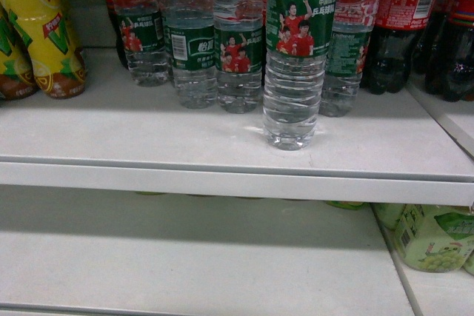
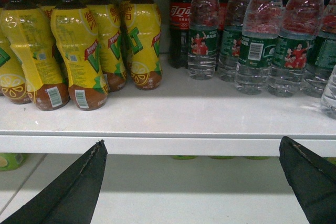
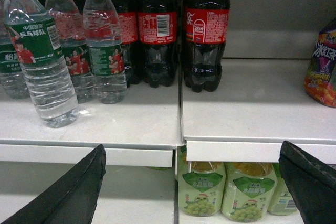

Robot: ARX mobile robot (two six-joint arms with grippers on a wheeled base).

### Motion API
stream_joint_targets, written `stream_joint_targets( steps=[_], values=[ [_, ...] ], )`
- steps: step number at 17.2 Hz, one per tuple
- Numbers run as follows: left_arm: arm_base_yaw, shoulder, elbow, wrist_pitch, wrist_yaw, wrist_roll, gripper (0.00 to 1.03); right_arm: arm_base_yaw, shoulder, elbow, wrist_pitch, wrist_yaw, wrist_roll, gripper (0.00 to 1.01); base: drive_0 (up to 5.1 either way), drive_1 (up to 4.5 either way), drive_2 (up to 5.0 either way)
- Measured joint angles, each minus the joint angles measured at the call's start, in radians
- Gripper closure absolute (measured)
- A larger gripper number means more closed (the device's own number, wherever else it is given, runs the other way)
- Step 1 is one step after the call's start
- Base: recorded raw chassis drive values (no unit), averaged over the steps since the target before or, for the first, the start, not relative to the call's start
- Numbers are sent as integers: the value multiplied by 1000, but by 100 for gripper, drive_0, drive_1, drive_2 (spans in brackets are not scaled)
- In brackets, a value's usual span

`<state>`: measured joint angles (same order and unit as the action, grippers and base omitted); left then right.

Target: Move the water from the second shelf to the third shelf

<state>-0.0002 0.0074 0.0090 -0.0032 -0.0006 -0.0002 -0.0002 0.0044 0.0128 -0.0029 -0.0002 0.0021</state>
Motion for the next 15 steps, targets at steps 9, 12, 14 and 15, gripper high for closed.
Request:
stream_joint_targets(
  steps=[9,12,14,15],
  values=[
    [0,0,0,0,0,0,5,0,0,0,0,0,0,3,0,0,0],
    [0,0,0,0,0,0,5,0,0,0,0,0,0,3,0,0,0],
    [0,0,0,0,0,0,5,-56,42,22,-81,-129,58,3,0,0,0],
    [0,0,0,0,-2,0,5,-122,137,34,-36,-236,129,3,0,0,0]
  ],
)
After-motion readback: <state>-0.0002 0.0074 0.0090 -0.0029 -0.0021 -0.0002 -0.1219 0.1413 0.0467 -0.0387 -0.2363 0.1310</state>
